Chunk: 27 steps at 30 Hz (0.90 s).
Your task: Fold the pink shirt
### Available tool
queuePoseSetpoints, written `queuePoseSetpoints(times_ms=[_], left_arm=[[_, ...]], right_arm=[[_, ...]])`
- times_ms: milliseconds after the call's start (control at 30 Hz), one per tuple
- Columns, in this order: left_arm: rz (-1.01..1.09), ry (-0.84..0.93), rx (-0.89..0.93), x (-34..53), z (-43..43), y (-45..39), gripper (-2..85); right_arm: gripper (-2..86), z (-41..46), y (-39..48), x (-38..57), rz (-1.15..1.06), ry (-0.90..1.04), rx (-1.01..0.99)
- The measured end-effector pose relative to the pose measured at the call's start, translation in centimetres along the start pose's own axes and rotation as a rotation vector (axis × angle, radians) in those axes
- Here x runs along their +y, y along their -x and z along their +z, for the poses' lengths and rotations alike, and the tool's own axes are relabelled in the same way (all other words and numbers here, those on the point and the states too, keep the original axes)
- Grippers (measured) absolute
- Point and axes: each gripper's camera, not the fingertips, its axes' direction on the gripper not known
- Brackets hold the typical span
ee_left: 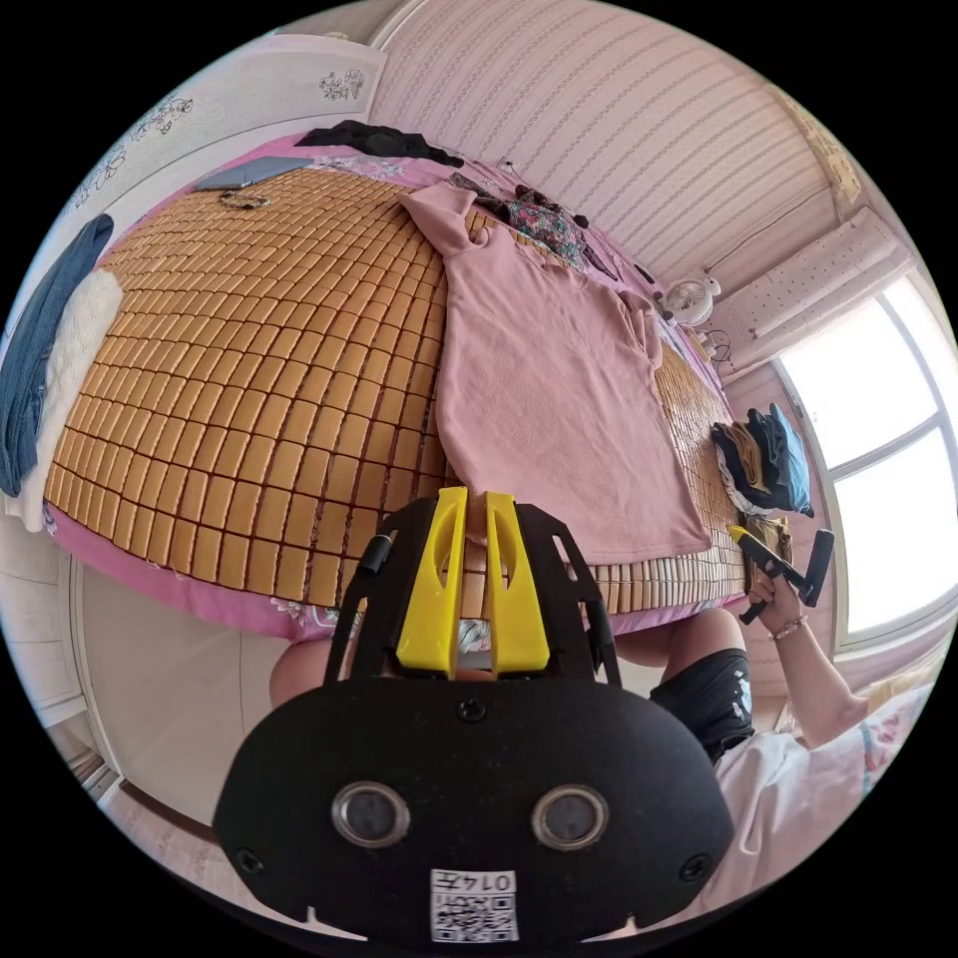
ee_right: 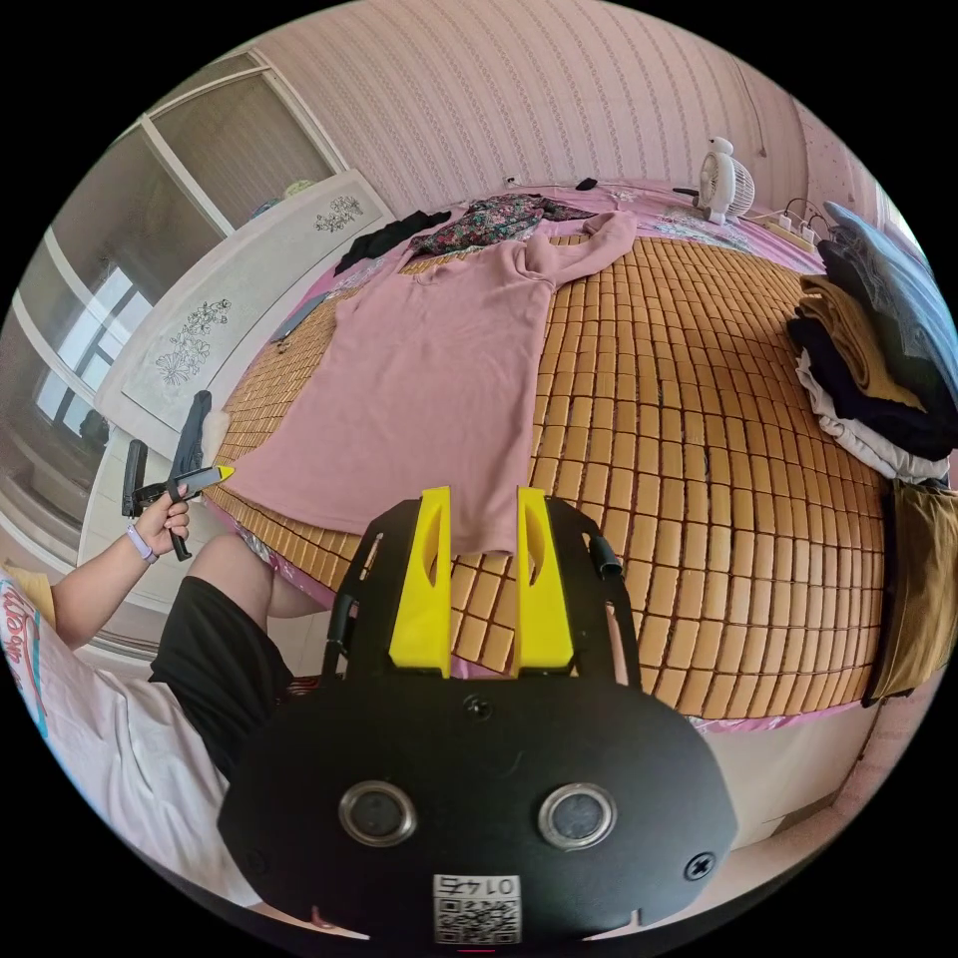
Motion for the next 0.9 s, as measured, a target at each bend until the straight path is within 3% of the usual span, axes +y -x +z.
queuePoseSetpoints(times_ms=[100,300,433,533,733,900], left_arm=[[-0.012,-0.001,-0.025,-1.0,1.2,1.0,2.4],[-0.021,-0.065,-0.038,-3.4,3.7,2.0,3.4],[-0.015,0.024,-0.131,-4.9,7.4,2.3,5.1],[0.027,0.176,-0.246,-5.9,11.3,2.5,6.4],[0.186,0.191,-0.314,-6.4,13.2,1.4,4.1],[0.094,0.207,-0.225,-4.7,14.0,4.2,1.6]], right_arm=[[10.2,1.3,-1.6,-0.8,0.067,-0.005,-0.017],[7.0,5.4,-4.0,-2.5,0.165,0.078,-0.033],[5.0,6.5,-4.9,-3.1,0.193,0.139,-0.029],[4.2,6.0,-4.8,-3.2,0.157,0.125,-0.043],[3.6,4.3,-4.2,-2.4,0.057,0.145,-0.057],[6.3,3.9,-3.8,0.0,-0.044,0.225,-0.107]])
